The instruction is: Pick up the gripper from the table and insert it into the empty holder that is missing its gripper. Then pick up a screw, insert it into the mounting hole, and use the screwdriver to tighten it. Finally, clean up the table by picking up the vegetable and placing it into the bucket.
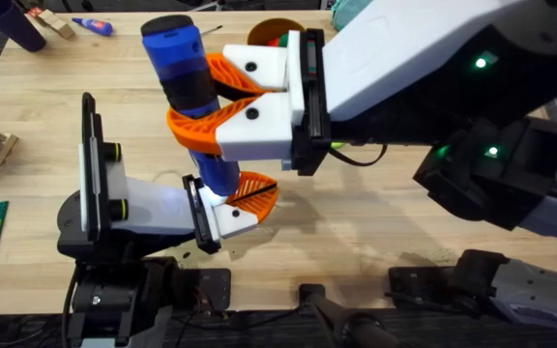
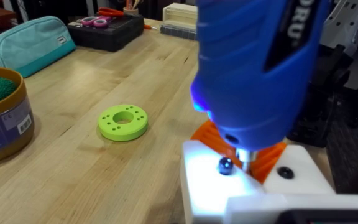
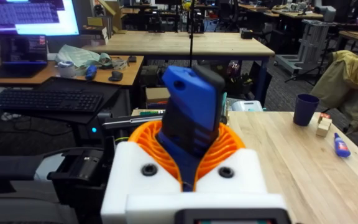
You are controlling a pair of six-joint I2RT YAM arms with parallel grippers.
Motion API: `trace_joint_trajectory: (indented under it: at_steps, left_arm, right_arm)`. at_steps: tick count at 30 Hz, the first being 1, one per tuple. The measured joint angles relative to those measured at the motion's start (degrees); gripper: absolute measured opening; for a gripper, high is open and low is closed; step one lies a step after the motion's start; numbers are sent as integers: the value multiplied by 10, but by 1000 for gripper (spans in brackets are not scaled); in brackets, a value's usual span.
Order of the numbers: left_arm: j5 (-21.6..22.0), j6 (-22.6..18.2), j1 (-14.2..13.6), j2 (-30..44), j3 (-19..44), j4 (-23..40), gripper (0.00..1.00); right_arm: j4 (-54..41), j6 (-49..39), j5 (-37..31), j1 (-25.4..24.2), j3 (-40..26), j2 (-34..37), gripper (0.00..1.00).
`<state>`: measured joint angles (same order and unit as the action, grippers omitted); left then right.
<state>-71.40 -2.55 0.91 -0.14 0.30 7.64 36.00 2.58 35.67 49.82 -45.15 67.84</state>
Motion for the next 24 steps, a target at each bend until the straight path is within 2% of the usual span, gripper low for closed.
trace_joint_trajectory:
  at_steps: [4,19,24]
  left_arm:
    - [0,0,0,2,0,-1,7]
    - [0,0,0,2,0,-1,7]
    - [0,0,0,2,0,-1,7]
  right_arm:
    - [-11,0,0,0,2,4,61]
    - [86,1,5,0,7,8,60]
    - [87,-4,17,0,7,8,61]
